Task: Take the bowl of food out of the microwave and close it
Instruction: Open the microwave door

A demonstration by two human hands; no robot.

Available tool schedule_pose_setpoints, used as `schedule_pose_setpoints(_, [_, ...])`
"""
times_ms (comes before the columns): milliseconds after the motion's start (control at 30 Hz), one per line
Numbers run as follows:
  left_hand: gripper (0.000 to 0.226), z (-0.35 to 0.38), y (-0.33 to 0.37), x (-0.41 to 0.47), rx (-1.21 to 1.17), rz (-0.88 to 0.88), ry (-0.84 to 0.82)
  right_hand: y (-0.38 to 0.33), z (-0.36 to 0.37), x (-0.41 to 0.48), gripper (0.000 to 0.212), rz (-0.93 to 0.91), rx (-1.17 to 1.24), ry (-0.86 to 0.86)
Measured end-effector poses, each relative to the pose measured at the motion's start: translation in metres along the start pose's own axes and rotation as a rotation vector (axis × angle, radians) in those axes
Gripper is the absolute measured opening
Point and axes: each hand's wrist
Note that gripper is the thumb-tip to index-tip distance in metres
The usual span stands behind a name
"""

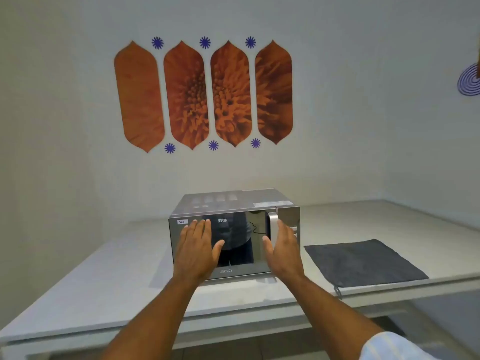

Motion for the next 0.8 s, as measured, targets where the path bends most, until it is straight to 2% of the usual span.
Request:
schedule_pose_setpoints(333, [0.063, 0.037, 0.002, 0.067, -0.092, 0.0, -0.073, 0.052, 0.048, 0.069, 0.058, 0.224, 0.155, 0.019])
schedule_pose_setpoints(800, [0.062, 0.074, 0.013, 0.126, -0.078, 0.031, -0.093, 0.08, 0.081, 0.097, 0.032, 0.21, 0.316, 0.038])
Point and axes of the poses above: each hand's wrist, its own x-axis towards the middle knuckle, its own z-axis out of the palm, y = z × x, and after that the axes turned 4 degrees about y, right-handed
